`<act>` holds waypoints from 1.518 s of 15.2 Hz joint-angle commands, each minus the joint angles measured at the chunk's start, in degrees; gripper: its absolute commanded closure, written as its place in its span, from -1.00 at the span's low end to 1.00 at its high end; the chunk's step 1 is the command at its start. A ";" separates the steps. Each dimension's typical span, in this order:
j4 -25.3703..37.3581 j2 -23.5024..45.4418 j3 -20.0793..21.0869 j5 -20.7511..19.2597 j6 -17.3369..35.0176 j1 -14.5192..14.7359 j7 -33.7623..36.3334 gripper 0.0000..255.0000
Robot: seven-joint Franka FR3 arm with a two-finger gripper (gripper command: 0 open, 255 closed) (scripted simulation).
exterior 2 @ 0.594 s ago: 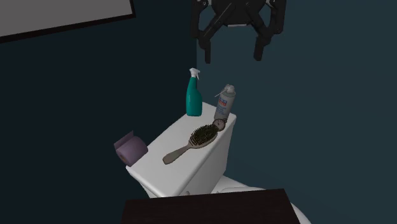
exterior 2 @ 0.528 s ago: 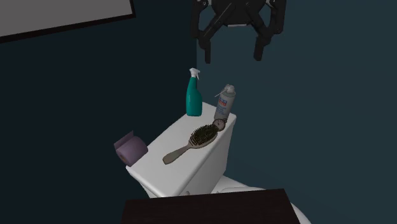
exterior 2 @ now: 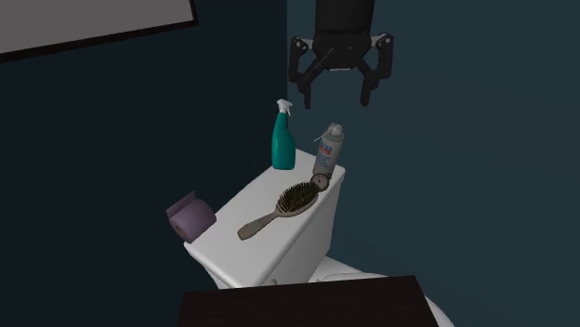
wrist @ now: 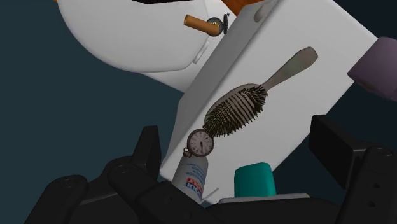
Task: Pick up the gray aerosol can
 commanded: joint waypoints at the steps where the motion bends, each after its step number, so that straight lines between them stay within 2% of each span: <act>1: 1.21 4.08 -0.17 0.16 3.34 0.02 0.57 -1.00; 12: 11.03 27.09 -2.07 1.70 18.48 -0.67 1.31 -1.00; 18: 20.26 40.09 -2.68 3.64 23.25 -1.45 1.12 -1.00; 23: 30.11 51.07 -2.80 5.48 25.17 -2.55 0.95 -1.00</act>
